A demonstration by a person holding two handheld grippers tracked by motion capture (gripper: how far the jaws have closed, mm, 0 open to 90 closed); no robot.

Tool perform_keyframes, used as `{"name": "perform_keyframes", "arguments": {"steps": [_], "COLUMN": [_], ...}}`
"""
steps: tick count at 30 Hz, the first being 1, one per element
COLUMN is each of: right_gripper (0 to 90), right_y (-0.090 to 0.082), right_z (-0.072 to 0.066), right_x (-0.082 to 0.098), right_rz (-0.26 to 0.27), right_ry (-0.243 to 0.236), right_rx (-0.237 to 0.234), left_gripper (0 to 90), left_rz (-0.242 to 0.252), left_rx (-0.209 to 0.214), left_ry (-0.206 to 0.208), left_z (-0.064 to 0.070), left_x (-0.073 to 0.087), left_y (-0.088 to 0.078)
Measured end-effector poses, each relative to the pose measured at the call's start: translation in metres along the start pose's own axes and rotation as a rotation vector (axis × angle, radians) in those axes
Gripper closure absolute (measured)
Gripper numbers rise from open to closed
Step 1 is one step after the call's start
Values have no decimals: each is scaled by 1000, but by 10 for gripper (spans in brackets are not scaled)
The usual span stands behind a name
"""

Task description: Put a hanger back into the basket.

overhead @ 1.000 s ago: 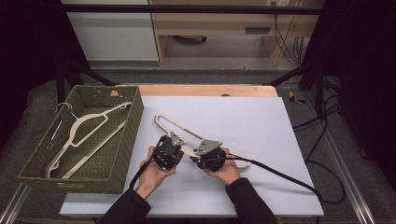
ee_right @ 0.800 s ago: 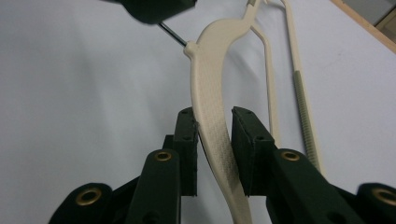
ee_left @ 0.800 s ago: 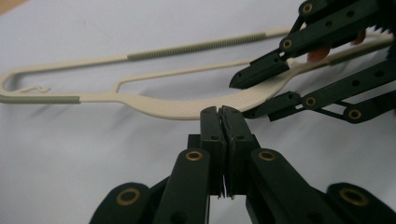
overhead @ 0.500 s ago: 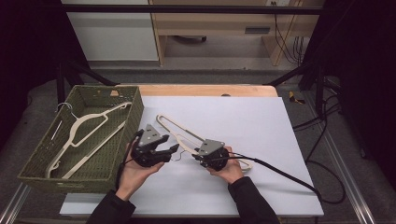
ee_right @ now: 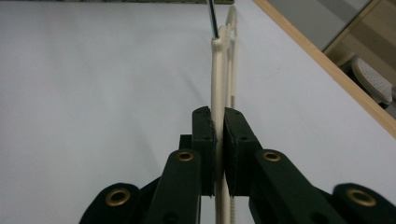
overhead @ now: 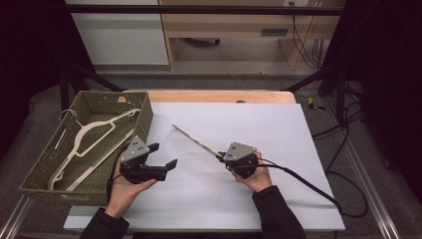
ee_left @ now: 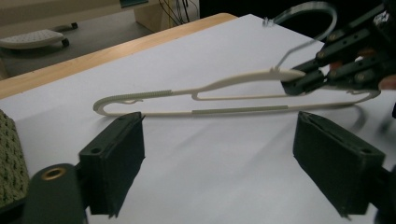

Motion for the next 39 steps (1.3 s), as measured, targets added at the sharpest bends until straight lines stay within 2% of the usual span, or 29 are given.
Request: {"name": "perform_keyframes", "arguments": {"steps": [1,2,5,10,11,12,13,14,17,20,21,26,27,28,30,31,33,34,36,39], "right_gripper": [856,868,870,870,871,870,870,870,870,870,870,870,870,870,870,870,870,870,870,869], "right_y": [0,-8,-19,-36,-39,-46,-46,-51,-53,-53,-53,-53,-53,-53,-53,-52,-52,-52,-51,-50], "right_z": [0,7,12,13,12,8,8,2,-11,-18,-25,-36,-39,-42,-44,-48,-50,-50,-53,-54], "right_x": [0,3,6,5,3,-5,-5,-11,-17,-19,-21,-27,-28,-30,-31,-33,-34,-34,-34,-33], "right_rz": [0,0,16,26,45,92,92,129,146,148,160,171,174,177,180,186,190,190,191,185], "right_ry": [0,21,56,63,68,78,78,91,81,75,77,69,62,62,63,57,54,54,57,61], "right_rx": [0,22,6,-10,-21,-60,-60,-100,-161,-190,-222,-275,-291,-305,-315,-334,-345,-345,-368,-381], "left_gripper": [145,130,122,123,123,124,131,143,160,185,226,297,317,353,374,469,496,553,635,665], "left_rz": [0,-8,-16,-23,-24,-28,-28,-39,-42,-61,-76,-146,-146,-169,-182,-211,-230,-230,-248,-264], "left_rx": [0,10,16,27,34,45,45,54,57,90,108,149,149,168,170,185,193,193,228,225], "left_ry": [0,10,22,27,30,46,46,64,77,89,103,134,134,149,164,179,182,182,162,186], "left_z": [0,3,6,8,9,12,12,15,18,27,33,47,47,51,52,54,55,55,58,58], "left_x": [0,1,2,2,2,1,1,2,2,3,5,15,15,19,22,27,31,31,34,36], "left_y": [0,1,2,2,2,2,2,4,5,10,13,27,27,30,32,34,35,35,35,35]}}
Point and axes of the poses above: each handheld gripper's, and its own axes: y roughly forward along the jaws, x roughly out of its underside, z roughly to its right, the point moved 10 cm from there along y, roughly forward along the jaws, and after that the axes turned 14 degrees about -y, right-handed, at the moved point
